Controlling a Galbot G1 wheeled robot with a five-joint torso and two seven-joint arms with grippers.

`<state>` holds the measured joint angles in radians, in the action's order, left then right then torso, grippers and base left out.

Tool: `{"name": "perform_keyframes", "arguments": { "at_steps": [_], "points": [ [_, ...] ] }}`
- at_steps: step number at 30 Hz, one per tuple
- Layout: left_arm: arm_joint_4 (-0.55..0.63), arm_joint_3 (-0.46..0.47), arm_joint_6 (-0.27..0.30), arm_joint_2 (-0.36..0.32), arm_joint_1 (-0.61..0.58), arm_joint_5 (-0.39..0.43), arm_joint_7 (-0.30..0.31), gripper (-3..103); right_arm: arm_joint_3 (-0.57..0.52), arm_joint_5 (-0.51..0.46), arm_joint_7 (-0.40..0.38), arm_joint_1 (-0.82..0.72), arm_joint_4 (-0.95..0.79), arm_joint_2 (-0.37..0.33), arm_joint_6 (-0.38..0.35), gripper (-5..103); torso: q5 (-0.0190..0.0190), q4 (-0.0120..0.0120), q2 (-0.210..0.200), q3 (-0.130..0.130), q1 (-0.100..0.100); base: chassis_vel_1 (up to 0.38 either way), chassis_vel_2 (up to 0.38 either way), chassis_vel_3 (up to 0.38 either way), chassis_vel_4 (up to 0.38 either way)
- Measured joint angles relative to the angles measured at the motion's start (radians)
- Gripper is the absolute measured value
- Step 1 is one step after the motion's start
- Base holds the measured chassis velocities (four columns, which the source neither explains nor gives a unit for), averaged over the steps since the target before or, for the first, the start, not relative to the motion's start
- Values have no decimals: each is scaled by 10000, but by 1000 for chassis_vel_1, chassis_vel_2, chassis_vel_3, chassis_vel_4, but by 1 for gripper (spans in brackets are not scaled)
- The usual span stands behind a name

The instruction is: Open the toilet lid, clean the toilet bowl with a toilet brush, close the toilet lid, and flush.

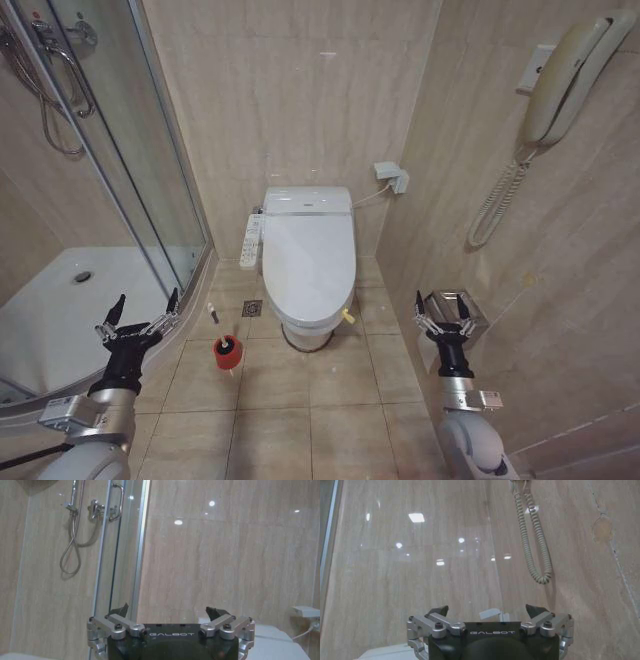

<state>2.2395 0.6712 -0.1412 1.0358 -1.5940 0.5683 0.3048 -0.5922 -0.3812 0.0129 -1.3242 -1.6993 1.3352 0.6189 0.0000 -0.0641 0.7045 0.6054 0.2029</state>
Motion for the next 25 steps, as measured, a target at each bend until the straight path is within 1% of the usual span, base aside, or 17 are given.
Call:
{"name": "perform_keyframes", "arguments": {
  "at_steps": [5, 12, 15, 25],
  "points": [
    [0, 33, -111, 5, -28, 48, -66, 100, -2, 0, 2, -13, -25, 0, 4, 100, 0, 0, 0, 0, 0, 0, 0, 0, 0],
    [-45, 300, -400, -81, -182, 223, -620, 100, -39, 6, 0, -23, -73, -28, 4, 100, 0, 0, 0, 0, 0, 0, 0, 0, 0],
    [-46, 309, -452, -68, -228, 242, -721, 100, -46, 6, 0, -36, -75, -28, 4, 100, 0, 1, 0, 0, 0, 0, 0, 0, 0],
    [-40, 316, -486, -7, -283, 239, -764, 100, -79, 8, 0, -86, -99, -1, 29, 100, 0, 1, 0, 0, 0, -12, -11, -9, -12]
  ]
}}
